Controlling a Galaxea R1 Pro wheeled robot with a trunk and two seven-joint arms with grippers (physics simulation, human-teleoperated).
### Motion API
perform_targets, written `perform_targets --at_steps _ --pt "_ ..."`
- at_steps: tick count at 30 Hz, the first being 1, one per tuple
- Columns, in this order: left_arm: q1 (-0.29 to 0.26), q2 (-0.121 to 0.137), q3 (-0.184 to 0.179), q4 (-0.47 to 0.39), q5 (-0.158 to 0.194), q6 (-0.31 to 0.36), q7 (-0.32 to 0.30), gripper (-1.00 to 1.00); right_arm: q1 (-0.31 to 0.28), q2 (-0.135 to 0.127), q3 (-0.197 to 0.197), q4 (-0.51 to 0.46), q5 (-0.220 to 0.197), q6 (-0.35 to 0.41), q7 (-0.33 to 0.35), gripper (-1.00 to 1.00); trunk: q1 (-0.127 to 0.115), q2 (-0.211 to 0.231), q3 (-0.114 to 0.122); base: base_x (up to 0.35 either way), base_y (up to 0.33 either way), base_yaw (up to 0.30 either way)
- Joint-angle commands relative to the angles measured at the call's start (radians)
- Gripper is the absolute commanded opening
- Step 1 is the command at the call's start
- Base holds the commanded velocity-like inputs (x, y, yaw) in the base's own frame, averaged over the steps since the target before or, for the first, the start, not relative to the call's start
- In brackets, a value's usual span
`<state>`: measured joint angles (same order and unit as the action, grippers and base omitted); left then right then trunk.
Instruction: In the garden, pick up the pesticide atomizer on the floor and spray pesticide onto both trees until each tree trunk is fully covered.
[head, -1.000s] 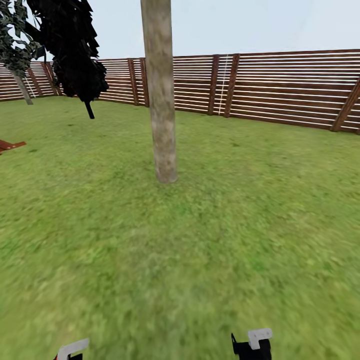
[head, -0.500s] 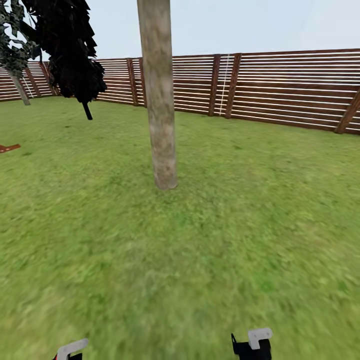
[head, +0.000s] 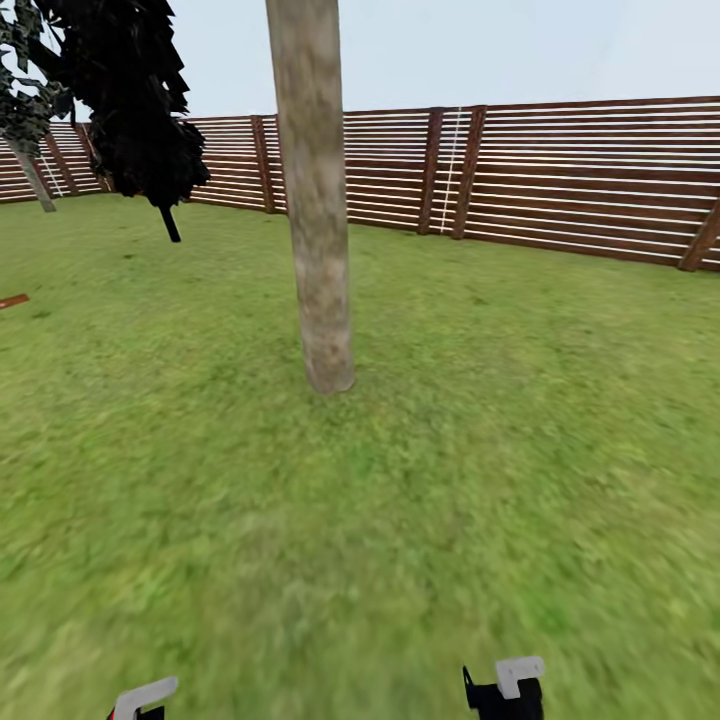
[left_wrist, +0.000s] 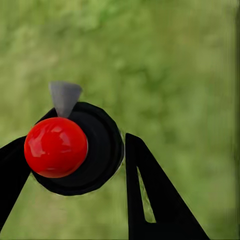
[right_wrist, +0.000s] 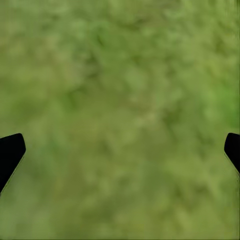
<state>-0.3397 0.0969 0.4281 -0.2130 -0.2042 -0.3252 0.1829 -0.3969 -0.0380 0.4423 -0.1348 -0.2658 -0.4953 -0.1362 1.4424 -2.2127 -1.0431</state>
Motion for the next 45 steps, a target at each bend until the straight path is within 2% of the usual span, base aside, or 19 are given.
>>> perform_targets --at_steps 1,45 --pt "-0.001 0.000 0.005 0.001 -0.011 -0.004 0.004 -1.00 0.000 0.000 0.009 0.000 -0.006 -0.002 -0.005 1.00 0.000 0.000 -0.001 0.340 0.000 0.000" --pt "-0.001 0.008 0.007 0.000 -0.011 -0.001 0.003 -1.00 0.000 0.000 0.009 0.000 -0.006 -0.003 -0.005 1.00 0.000 0.000 -0.001 0.340 0.000 0.000"
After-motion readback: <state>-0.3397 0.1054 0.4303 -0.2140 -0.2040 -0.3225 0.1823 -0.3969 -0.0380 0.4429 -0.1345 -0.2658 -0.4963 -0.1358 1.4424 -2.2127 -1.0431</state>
